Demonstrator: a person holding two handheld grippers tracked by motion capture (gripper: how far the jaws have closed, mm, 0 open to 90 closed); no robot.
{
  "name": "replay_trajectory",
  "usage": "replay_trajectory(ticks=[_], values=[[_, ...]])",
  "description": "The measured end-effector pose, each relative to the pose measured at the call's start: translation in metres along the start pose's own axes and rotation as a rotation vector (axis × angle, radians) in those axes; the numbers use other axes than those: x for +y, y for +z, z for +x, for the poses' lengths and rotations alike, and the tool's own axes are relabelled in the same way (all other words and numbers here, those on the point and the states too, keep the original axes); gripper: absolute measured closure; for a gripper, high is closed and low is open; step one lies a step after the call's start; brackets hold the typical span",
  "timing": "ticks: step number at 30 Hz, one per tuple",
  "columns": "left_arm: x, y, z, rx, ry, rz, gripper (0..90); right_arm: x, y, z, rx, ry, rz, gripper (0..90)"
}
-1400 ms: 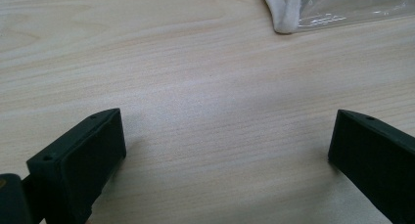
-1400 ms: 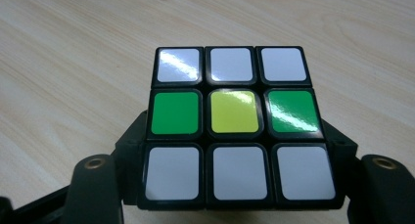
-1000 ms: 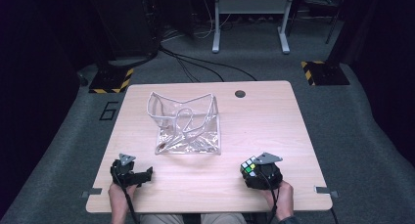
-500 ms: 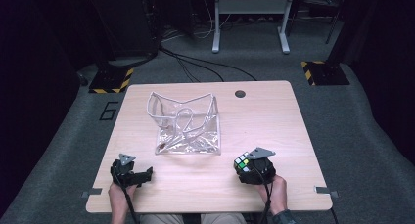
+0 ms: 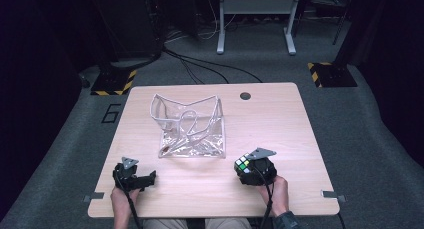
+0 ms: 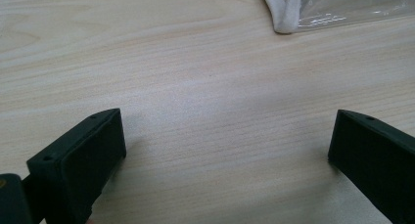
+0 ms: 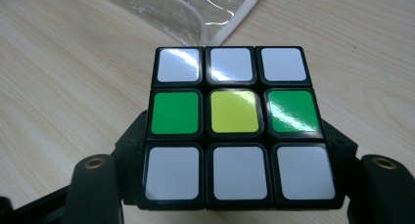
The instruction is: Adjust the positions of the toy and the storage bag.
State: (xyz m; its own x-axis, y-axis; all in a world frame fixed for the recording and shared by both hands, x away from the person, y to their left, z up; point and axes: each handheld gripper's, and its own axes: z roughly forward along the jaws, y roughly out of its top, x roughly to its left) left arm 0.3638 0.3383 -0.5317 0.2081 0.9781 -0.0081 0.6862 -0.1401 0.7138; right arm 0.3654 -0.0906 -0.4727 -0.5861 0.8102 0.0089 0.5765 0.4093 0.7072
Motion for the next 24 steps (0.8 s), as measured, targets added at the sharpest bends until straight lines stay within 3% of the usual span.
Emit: replay_trajectory(ticks=[24], values=[[0.000,0.000,0.000,0.000,0.000,0.000,0.3,0.027,0.030,0.019,0.041,-0.059,0.019,33.0]])
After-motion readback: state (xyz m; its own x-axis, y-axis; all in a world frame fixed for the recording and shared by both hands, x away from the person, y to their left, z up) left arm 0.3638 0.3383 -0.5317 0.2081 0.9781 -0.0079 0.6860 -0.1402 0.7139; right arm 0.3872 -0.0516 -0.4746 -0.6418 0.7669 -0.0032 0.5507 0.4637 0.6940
